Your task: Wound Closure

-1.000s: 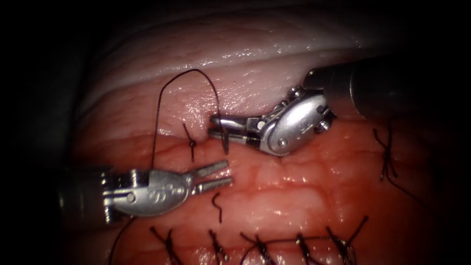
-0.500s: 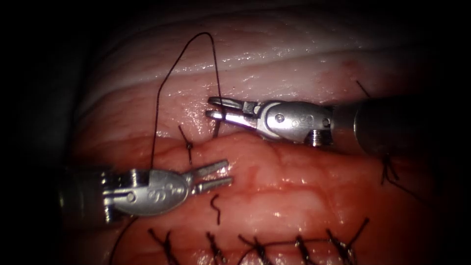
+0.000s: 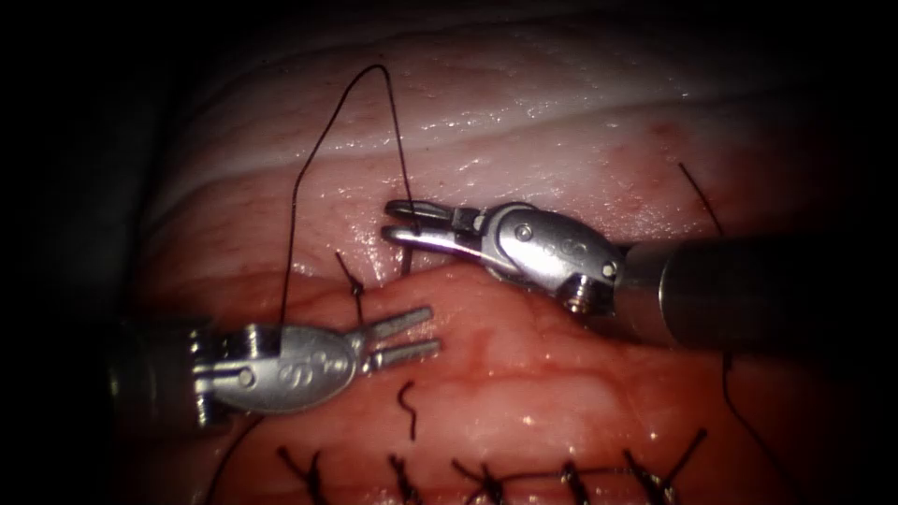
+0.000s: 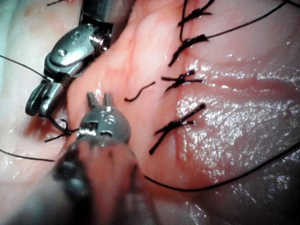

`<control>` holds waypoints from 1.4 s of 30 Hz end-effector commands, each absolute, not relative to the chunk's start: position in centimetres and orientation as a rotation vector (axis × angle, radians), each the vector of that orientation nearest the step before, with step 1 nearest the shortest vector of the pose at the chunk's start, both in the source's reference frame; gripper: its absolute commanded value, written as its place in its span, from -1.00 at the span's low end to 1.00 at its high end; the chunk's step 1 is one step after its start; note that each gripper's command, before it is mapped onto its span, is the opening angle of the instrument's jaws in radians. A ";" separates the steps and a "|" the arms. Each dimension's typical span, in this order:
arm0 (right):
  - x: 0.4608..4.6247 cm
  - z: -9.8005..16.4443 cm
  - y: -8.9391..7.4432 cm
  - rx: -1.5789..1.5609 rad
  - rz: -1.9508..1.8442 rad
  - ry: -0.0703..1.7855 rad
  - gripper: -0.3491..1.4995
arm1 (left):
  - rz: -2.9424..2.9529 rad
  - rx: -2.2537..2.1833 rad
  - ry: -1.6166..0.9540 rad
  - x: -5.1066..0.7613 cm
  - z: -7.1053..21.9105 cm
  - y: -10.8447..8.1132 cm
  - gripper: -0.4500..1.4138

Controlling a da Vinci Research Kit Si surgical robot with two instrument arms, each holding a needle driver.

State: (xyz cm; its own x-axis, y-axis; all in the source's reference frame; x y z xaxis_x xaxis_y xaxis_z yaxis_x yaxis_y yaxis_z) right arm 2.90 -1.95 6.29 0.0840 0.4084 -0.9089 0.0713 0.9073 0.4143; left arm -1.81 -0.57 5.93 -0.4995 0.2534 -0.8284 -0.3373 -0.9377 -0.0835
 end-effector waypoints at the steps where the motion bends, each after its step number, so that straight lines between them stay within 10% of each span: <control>1: 2.98 6.3 -2.0 0.418 0.248 1.471 -1.00 | 2.456 -1.337 0.127 -1.86 6.0 -0.6 -0.58; 42: 2.91 6.3 -2.3 0.537 0.027 1.461 -1.00 | 2.459 -1.335 0.133 -1.84 6.0 -0.6 -0.60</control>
